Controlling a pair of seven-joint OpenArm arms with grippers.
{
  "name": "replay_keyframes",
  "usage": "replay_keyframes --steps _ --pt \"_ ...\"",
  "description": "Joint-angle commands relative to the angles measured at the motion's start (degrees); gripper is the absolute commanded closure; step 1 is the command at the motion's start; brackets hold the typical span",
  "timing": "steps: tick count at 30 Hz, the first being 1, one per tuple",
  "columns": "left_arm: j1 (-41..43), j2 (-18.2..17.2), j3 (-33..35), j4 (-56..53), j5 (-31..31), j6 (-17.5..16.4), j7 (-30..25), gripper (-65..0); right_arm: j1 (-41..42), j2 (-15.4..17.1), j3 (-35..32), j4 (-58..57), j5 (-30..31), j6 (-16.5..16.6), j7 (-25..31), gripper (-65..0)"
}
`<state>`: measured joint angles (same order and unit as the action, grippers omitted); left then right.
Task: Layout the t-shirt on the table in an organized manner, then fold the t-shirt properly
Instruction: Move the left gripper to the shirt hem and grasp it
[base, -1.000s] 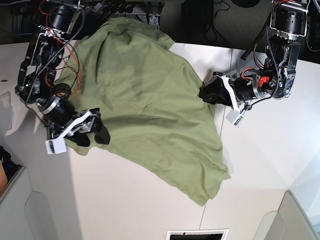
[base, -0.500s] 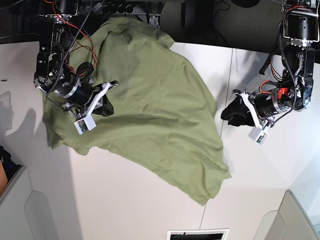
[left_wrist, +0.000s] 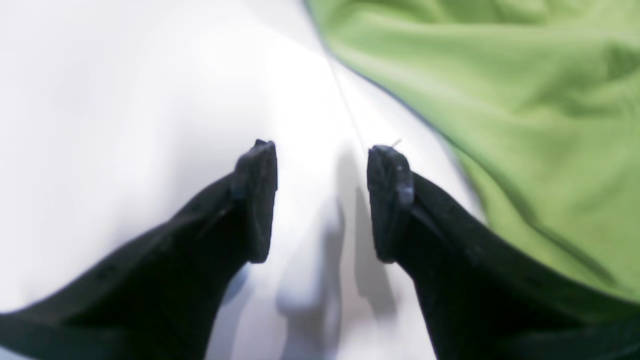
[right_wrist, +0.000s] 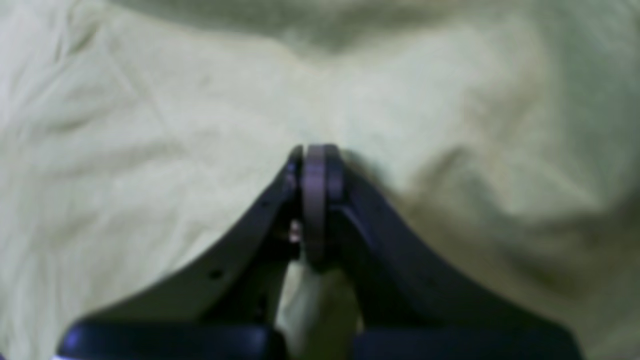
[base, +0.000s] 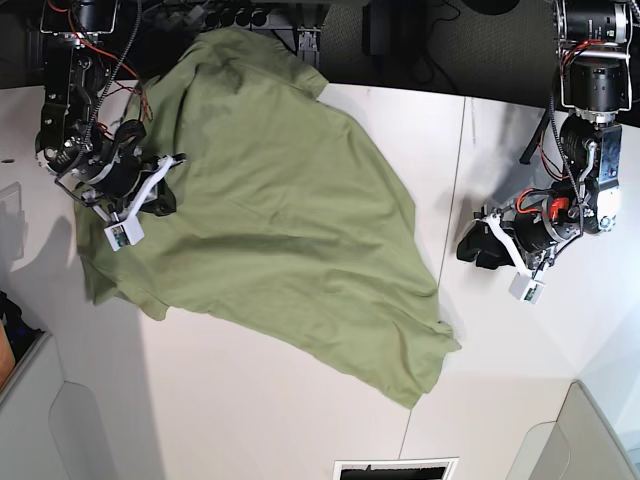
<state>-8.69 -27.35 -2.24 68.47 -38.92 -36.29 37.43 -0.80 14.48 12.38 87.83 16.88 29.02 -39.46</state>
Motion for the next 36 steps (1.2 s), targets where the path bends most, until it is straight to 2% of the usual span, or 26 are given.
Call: replay_keyframes --steps 1,8,10,13,15,18,22,23,24,28,32,36 --pt "-2.1 -0.2 -0.3 -0.3 -1.6 -0.3 -1.2 -32.1 0.6 0.9 1.5 0.5 0.0 -0.8 -0.1 0.0" --pt "-7.2 4.7 -0.3 -6.7 -3.8 -0.3 -0.3 -32.1 0.6 0.8 5.2 0.5 9.4 -0.2 -1.7 0.0" --pt "-7.8 6.2 -0.3 -8.0 -3.8 -0.3 0.3 -32.1 0.6 0.2 5.2 0.5 10.3 -0.2 -2.4 -1.0" --pt "-8.0 8.0 -0.3 -8.5 -3.6 -0.3 0.6 -32.1 0.6 -1.2 5.2 0.5 10.4 -0.2 -2.6 -10.4" --pt "-8.0 9.0 -0.2 -8.5 -3.6 -0.5 2.0 -32.1 0.6 -2.0 5.2 0.5 10.8 -0.1 -2.6 -10.9" --pt "-8.0 10.3 1.8 -8.5 -3.5 -3.7 3.5 -32.0 0.6 -3.4 5.2 0.5 10.8 0.4 -2.6 -10.9" --pt "-8.0 11.0 7.6 -8.5 -2.9 -3.7 2.6 -31.8 0.6 -5.2 5.2 0.5 10.8 0.8 -2.6 -10.9" --pt "-8.0 11.2 8.5 -8.5 -2.0 -3.7 2.0 -30.6 0.6 -5.5 5.2 0.5 10.8 0.8 -2.6 -10.9" --pt "-8.0 11.4 9.1 -8.5 -0.9 -3.7 1.1 -26.7 0.6 -5.8 5.2 0.5 10.8 0.8 -2.6 -10.9" --pt "-8.6 11.0 9.2 -8.2 2.9 -3.7 -1.5 -1.5 0.6 -6.1 5.2 0.5 10.6 0.8 -2.6 -10.9" --pt "-9.6 8.9 7.0 -4.7 3.0 -1.8 -0.7 0.0 0.6 -6.1 5.2 0.5 10.1 0.8 -2.6 -10.9" --pt "-9.6 5.6 6.2 4.7 5.1 -1.8 0.6 0.0 0.6 -6.1 5.2 0.5 10.1 0.8 -2.6 -10.9"
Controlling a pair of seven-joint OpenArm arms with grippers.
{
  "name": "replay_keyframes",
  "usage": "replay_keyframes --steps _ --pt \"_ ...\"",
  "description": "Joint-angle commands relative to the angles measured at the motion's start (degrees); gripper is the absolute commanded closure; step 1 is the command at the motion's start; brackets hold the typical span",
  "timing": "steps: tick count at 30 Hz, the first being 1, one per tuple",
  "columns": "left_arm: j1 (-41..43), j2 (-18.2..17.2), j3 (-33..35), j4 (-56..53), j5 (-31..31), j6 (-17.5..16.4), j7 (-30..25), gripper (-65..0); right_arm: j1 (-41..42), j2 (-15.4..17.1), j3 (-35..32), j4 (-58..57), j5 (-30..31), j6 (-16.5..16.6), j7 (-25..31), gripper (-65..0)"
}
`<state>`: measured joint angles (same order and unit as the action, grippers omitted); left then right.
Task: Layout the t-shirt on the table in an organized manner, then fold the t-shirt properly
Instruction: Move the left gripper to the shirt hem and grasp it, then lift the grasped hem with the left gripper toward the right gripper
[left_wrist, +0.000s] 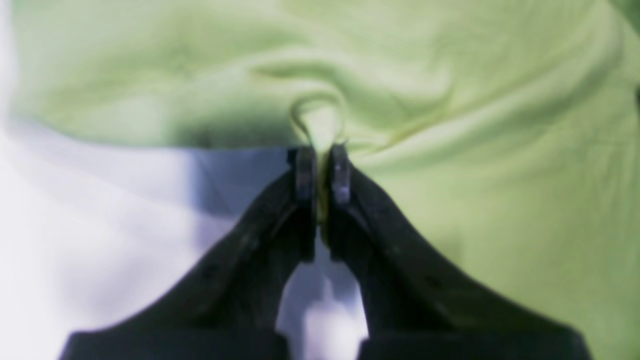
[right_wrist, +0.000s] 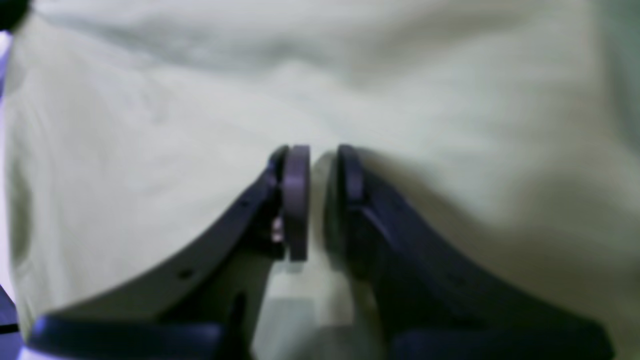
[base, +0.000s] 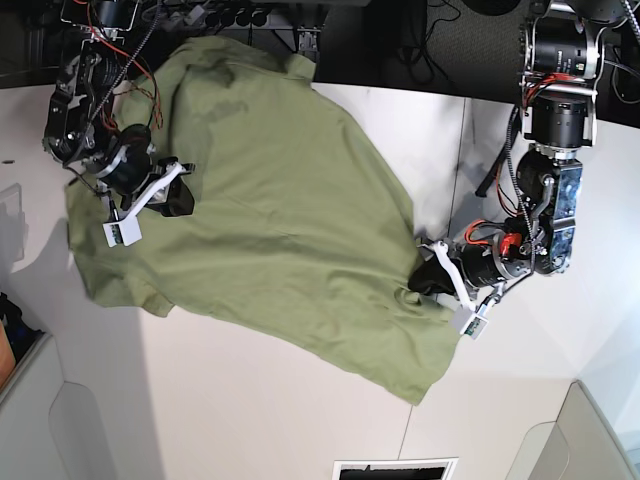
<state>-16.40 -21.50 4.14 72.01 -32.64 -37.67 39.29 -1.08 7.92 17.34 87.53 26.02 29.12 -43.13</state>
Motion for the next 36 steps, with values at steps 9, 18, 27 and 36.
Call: replay_keyframes --steps 9,18,27,36 --pt "-1.8 0.0 10.3 22.6 0.6 4.1 4.4 0.0 0.9 0.5 0.2 0.8 1.0 0.7 0.4 -10.9" --pt "-1.8 15.1 38.0 15.5 14.1 7.8 -0.4 -20.3 0.9 0.5 0.2 0.8 1.0 0.7 0.4 -10.9" --pt "-1.8 17.5 35.2 16.6 16.1 15.3 1.5 -32.2 0.9 0.5 0.2 0.8 1.0 0.7 0.3 -18.5" --pt "-0.8 11.7 21.1 22.4 -12.6 2.4 4.8 -32.2 0.9 0.5 0.2 0.8 2.9 0.7 0.9 -18.5"
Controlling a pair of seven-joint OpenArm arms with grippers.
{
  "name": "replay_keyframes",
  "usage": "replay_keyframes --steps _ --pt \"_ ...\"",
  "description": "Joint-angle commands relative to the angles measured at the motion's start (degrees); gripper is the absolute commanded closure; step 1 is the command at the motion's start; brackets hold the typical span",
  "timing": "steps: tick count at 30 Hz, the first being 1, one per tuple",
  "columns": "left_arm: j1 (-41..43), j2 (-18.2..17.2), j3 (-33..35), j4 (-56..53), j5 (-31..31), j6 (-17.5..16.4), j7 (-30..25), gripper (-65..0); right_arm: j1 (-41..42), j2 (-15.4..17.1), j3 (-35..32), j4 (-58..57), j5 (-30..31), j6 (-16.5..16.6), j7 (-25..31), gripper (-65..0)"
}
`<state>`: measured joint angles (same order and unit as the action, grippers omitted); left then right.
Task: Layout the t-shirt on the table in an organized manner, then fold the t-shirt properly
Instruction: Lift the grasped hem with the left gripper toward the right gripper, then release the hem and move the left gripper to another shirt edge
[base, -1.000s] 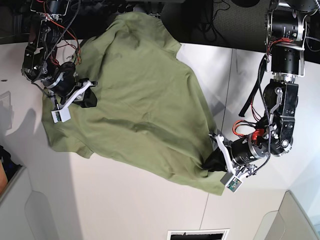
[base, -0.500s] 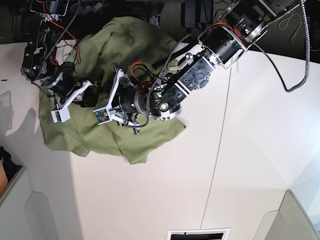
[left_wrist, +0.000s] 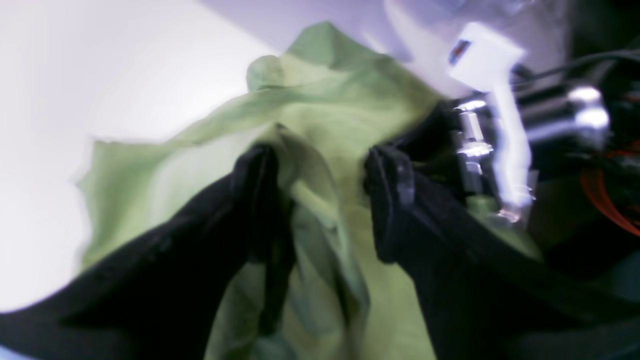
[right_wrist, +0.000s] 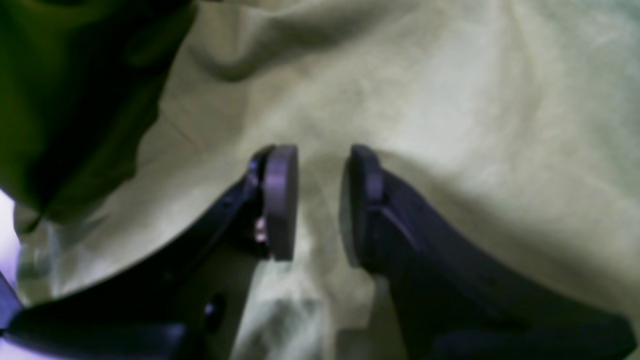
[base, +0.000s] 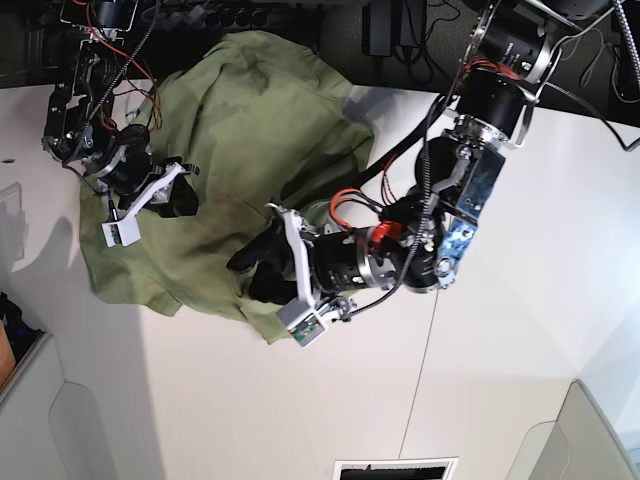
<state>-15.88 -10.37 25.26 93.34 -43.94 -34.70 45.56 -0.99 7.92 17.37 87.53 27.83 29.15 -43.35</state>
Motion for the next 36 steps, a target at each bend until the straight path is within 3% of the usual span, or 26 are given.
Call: replay_keyframes --steps 1,3,5,11,14,17,20,23,25,29,31,36 --pt "-0.9 0.4 -0.4 1.0 -4.0 -2.8 -0.8 -32.2 0.8 0.5 0.2 0.8 1.1 0.7 1.2 -18.5" --pt "0.2 0.4 -0.1 1.0 -7.7 -5.3 0.6 -32.2 0.8 0.4 0.2 0.8 1.2 0.7 1.9 -18.5" --pt "1.2 0.4 1.6 1.0 -9.2 -5.3 1.8 -32.2 0.9 0.3 0.2 0.8 1.1 0.7 2.7 -18.5" --pt "2.5 0.3 11.0 1.0 -6.7 -5.3 7.5 -32.2 0.9 -2.1 0.2 0.8 -0.9 0.7 2.8 -18.5" --pt "2.2 0.3 11.5 1.0 -6.1 -5.3 7.0 -32.2 0.9 -2.4 0.2 0.8 -1.1 0.7 2.9 -18.5" --pt "1.4 0.3 7.9 1.1 -8.0 -5.3 6.3 -32.2 1.0 -2.4 0.2 0.8 -2.6 0.7 2.8 -18.5" --pt "1.3 -0.1 0.5 1.2 -14.8 -5.3 6.4 -32.2 0.9 -2.4 0.2 0.8 -3.3 0.7 2.8 -18.5" --pt "1.4 -0.8 -5.2 1.2 -22.3 -5.3 9.9 -32.2 1.0 -2.4 0.2 0.8 -3.2 0.7 2.8 -18.5" --pt "1.5 -1.6 -7.8 1.2 -22.9 -5.3 12.7 -32.2 1.0 -2.4 0.2 0.8 -3.2 0.7 2.8 -18.5" --pt "3.5 -5.6 -8.9 1.2 -22.3 -5.3 13.0 -32.2 1.2 -2.3 0.2 0.8 -3.2 0.7 2.8 -18.5" --pt "5.7 -7.7 -8.9 1.2 -18.9 -5.3 11.2 -32.2 1.2 -2.4 0.2 0.8 -3.1 0.7 2.8 -18.5" --pt "11.6 -13.3 -9.4 1.1 -5.4 -5.3 -0.6 -32.2 1.5 -2.4 0.2 0.8 -1.8 0.7 2.8 -18.5"
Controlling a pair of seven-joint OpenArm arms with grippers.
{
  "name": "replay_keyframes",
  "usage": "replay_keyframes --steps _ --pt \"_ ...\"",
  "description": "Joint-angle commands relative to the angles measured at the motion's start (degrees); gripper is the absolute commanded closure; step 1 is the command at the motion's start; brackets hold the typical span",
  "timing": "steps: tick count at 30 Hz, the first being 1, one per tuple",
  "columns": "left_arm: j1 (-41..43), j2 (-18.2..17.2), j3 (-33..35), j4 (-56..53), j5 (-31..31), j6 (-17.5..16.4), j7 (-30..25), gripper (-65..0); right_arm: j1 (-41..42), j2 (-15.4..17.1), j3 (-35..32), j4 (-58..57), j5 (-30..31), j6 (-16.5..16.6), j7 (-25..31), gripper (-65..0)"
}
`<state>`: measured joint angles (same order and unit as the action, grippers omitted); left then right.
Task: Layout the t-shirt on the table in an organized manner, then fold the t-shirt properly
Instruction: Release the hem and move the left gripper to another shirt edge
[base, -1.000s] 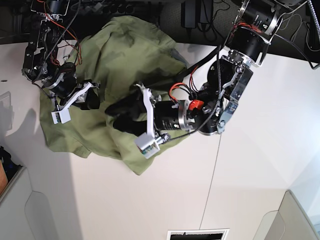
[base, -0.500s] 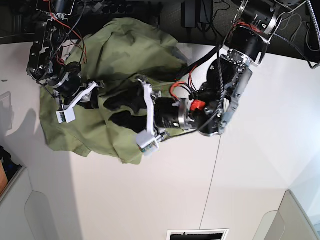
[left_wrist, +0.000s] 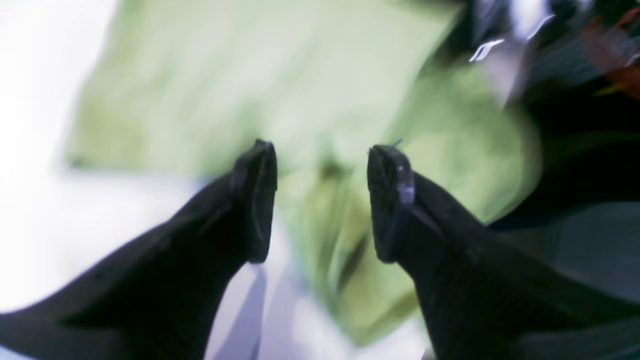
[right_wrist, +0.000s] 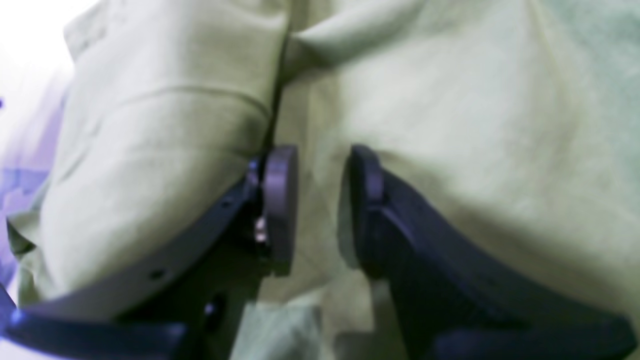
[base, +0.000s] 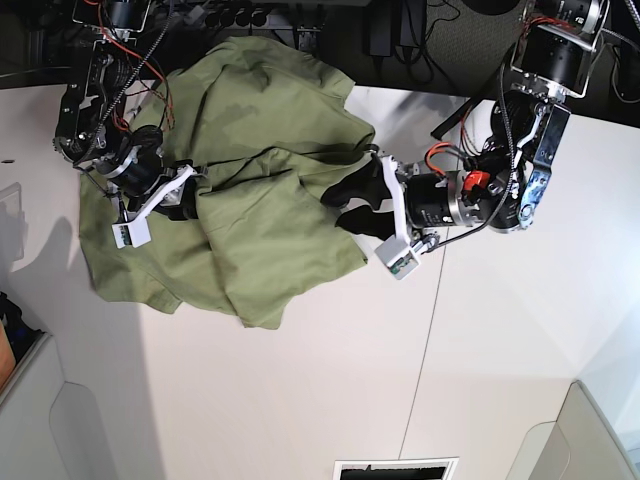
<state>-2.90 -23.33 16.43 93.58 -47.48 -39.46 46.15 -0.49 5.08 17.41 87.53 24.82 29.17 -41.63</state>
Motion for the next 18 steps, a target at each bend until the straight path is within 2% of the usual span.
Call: replay_keyframes --steps 1,3,6,10,13,18 --pt "-0.4 -0.9 -1.2 0.6 0.7 -0.5 -3.4 -32.2 1.0 0.5 0.2 0.8 1.2 0.7 1.1 -18.5" --pt "0.6 -1.1 -3.0 -0.4 4.0 -0.5 -5.9 -32.2 0.9 0.4 0.1 0.8 1.2 0.7 0.9 -18.5" --pt "0.2 -0.5 -5.9 -3.0 3.3 1.2 -6.5 -32.2 0.9 0.5 0.2 0.8 1.1 0.7 0.3 -18.5" --pt "-0.3 3.3 -8.3 -8.6 1.7 1.8 -5.1 -32.2 0.9 0.5 0.2 0.8 1.2 0.7 0.2 -18.5" --pt "-2.1 6.3 -8.3 -16.0 1.0 3.8 -4.0 -32.2 0.9 0.5 0.2 0.8 1.2 0.7 0.2 -18.5" --pt "-6.6 9.3 -8.7 -25.9 -3.0 4.5 -3.3 -32.2 0.9 0.5 0.2 0.8 1.2 0.7 -0.1 -18.5"
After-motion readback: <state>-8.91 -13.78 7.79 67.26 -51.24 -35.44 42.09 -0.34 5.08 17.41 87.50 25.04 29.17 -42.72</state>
